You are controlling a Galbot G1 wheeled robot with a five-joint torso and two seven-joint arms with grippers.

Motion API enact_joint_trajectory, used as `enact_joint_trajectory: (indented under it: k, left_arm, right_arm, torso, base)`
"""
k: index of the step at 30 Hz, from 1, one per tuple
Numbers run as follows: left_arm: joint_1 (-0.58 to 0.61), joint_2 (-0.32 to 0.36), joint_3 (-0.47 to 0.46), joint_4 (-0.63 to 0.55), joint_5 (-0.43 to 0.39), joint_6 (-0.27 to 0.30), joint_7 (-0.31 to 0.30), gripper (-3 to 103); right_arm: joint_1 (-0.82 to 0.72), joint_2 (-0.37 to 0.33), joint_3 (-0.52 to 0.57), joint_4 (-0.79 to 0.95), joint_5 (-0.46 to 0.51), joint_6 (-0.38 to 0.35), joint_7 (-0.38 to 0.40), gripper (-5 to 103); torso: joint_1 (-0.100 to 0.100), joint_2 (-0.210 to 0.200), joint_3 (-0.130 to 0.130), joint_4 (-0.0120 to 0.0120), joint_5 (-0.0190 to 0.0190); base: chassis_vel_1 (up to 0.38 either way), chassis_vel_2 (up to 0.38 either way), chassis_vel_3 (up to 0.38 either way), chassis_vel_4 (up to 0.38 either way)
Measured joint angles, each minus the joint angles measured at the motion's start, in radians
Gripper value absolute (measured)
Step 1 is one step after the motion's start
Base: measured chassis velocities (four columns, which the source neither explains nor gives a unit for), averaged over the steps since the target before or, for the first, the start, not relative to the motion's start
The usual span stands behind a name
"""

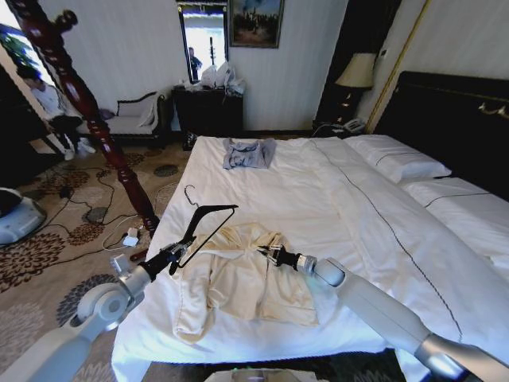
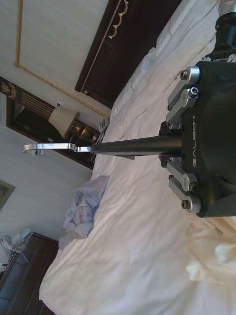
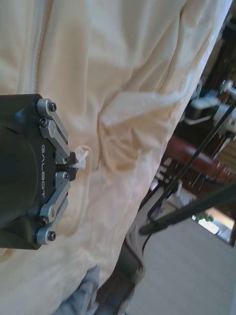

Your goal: Pick up the clothes from the bed and hang them on the clothes hanger.

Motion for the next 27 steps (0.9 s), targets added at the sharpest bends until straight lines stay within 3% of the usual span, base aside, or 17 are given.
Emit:
enact_joint_trajectory:
  k: [1, 7, 10, 13, 17, 27]
  left_arm:
    - [0.001, 0.000, 0.000, -0.004, -0.002, 0.000, 0.000, 18]
    - [0.006, 0.001, -0.001, -0.021, -0.006, 0.000, 0.000, 18]
    - [0.012, 0.004, -0.001, -0.038, -0.006, -0.001, 0.007, 18]
    - [0.044, 0.008, -0.003, -0.105, 0.003, -0.006, 0.065, 18]
    - [0.059, 0.008, 0.011, -0.169, 0.018, -0.007, 0.108, 18]
    - [0.081, -0.011, 0.054, -0.162, 0.028, -0.010, 0.106, 18]
  right_arm:
    - [-0.004, -0.002, 0.014, 0.002, 0.000, -0.012, 0.017, 2]
    - [-0.006, -0.007, 0.061, 0.016, 0.071, -0.067, 0.127, 1]
    - [-0.005, -0.009, 0.069, 0.031, 0.186, -0.103, 0.212, 1]
    - [0.008, -0.009, 0.071, 0.068, 0.407, -0.165, 0.361, 1]
    - [0.026, -0.002, 0.071, 0.092, 0.521, -0.195, 0.443, 1]
    - [0.045, -0.011, 0.139, 0.123, 0.609, -0.198, 0.478, 1]
  torso:
    - [0.000, 0.000, 0.000, -0.0001, -0.0001]
    - [0.000, 0.000, 0.000, -0.0001, -0.0001]
    - [0.000, 0.000, 0.000, -0.0002, 0.0000]
    - [0.000, 0.000, 0.000, 0.0001, -0.0001]
    - [0.000, 0.000, 0.000, 0.0000, 0.0004]
    - [0.000, 0.000, 0.000, 0.0000, -0.0001]
  base:
    - [0.000, 0.000, 0.000, 0.000]
    - [0.000, 0.000, 0.000, 0.000]
    - [0.000, 0.000, 0.000, 0.000]
    - [0.000, 0.000, 0.000, 0.000]
    - [0.000, 0.000, 0.000, 0.000]
    - [0.000, 0.000, 0.000, 0.000]
